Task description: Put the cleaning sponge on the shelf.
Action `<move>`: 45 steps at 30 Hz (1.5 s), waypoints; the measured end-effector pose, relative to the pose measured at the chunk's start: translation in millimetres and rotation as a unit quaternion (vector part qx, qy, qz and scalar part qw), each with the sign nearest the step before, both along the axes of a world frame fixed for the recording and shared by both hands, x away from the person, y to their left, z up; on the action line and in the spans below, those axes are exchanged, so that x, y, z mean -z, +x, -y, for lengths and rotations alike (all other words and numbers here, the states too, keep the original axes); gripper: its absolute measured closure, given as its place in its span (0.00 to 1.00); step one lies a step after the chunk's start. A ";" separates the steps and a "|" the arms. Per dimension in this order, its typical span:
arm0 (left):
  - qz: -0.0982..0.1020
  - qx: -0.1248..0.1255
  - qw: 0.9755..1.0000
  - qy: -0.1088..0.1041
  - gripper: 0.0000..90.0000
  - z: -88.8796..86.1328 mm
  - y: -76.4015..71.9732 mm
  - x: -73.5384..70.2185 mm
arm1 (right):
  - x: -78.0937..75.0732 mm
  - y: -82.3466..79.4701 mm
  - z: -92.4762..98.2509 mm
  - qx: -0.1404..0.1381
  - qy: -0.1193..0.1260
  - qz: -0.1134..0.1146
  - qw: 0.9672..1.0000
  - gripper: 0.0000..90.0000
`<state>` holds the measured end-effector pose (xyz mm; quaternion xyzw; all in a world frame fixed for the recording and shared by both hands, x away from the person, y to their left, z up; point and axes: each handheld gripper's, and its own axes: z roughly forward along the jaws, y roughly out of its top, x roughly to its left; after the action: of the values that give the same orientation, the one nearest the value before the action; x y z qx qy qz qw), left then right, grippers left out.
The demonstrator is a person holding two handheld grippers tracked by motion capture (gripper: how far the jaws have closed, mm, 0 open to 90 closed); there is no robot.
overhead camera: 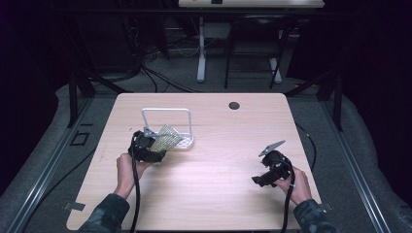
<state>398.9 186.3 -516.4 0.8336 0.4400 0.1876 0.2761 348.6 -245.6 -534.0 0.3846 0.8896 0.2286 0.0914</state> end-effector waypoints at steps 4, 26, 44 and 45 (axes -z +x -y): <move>-0.002 -0.007 1.000 -0.014 0.43 0.3 9.3 0.0 | 0.2 0.1 0.2 0.001 0.000 0.001 1.000 0.13; -0.014 -0.018 1.000 -0.018 0.43 16.8 42.4 13.3 | 0.2 -0.5 1.1 0.003 0.001 -0.002 1.000 0.13; -0.018 -0.021 1.000 -0.003 0.39 23.9 53.8 23.8 | 1.1 -0.2 0.5 -0.001 -0.001 -0.001 1.000 0.13; -0.019 -0.021 1.000 -0.002 0.39 24.1 53.9 24.0 | 1.1 -0.3 0.3 0.000 0.000 -0.002 1.000 0.13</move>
<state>452.8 162.2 -540.3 0.8268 0.4633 0.1767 0.2656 348.3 -245.9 -535.0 0.3850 0.8899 0.2275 0.0895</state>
